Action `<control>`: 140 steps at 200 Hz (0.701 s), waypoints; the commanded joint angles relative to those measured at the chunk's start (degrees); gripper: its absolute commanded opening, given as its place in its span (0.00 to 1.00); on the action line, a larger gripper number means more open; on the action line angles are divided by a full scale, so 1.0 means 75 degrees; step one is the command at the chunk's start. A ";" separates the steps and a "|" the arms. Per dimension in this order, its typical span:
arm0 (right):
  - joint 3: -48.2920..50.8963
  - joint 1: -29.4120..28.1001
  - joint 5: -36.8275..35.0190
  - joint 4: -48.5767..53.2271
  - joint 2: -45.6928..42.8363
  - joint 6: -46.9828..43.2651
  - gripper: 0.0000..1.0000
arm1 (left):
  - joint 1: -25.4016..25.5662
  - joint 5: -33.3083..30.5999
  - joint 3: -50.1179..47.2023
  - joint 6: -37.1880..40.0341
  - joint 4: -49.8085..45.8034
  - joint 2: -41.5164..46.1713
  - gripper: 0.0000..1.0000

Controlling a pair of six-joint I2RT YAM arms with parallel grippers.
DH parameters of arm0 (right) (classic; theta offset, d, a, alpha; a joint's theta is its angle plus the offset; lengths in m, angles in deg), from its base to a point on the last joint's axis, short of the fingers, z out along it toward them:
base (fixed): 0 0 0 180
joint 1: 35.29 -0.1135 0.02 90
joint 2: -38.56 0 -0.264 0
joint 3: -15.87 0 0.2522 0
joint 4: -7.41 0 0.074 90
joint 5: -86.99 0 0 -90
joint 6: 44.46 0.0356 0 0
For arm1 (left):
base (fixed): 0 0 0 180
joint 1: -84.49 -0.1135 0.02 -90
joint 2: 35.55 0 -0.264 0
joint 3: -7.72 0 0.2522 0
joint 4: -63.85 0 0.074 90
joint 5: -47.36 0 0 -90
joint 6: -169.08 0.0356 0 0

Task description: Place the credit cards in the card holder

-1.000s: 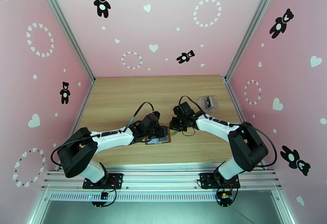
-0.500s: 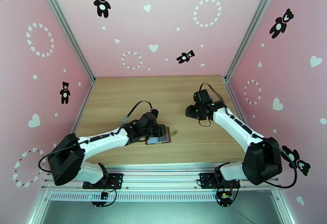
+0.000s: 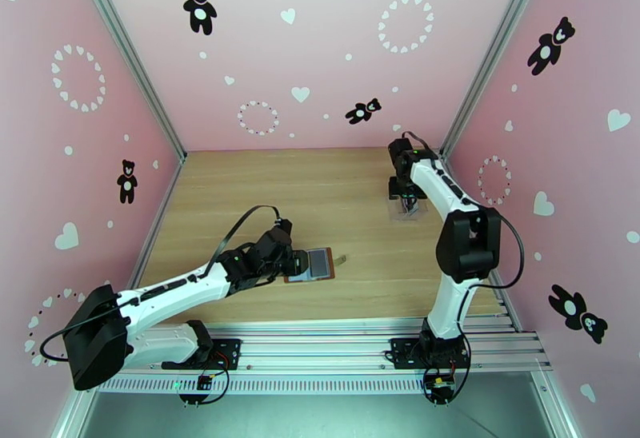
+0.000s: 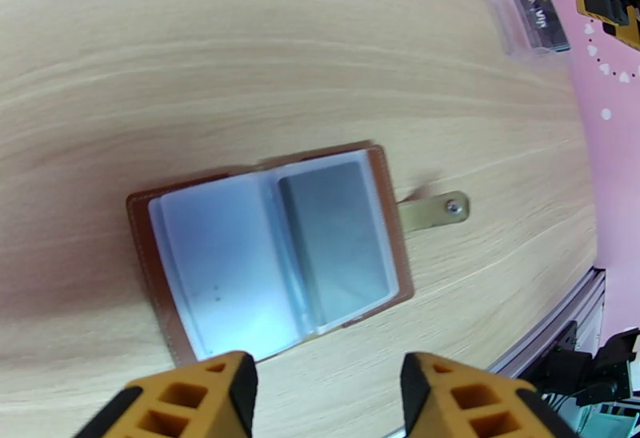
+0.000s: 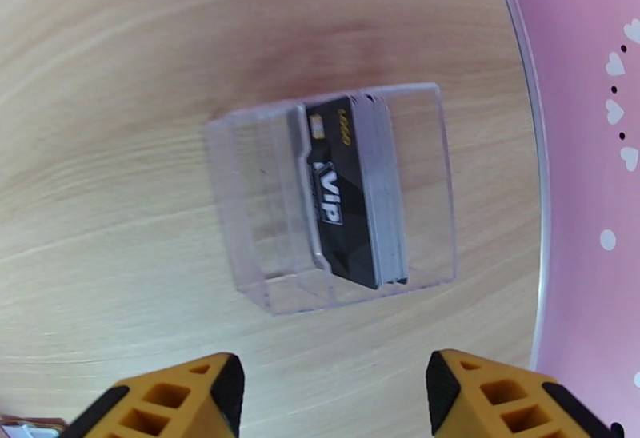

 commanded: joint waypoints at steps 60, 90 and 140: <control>-0.1063 0.0569 0.0105 0.0348 0.1098 -0.0342 0.67 | 0.0006 -0.0026 -0.0097 0.0002 0.0224 -0.0421 0.53; -0.1333 0.0696 0.0257 0.0577 0.1462 -0.0329 0.66 | 0.0002 -0.0022 -0.0049 0.0012 0.0202 -0.0483 0.53; -0.1403 0.0811 0.0388 0.0583 0.1771 -0.0316 0.66 | 0.0007 -0.0008 -0.0072 -0.0004 0.0226 -0.0521 0.53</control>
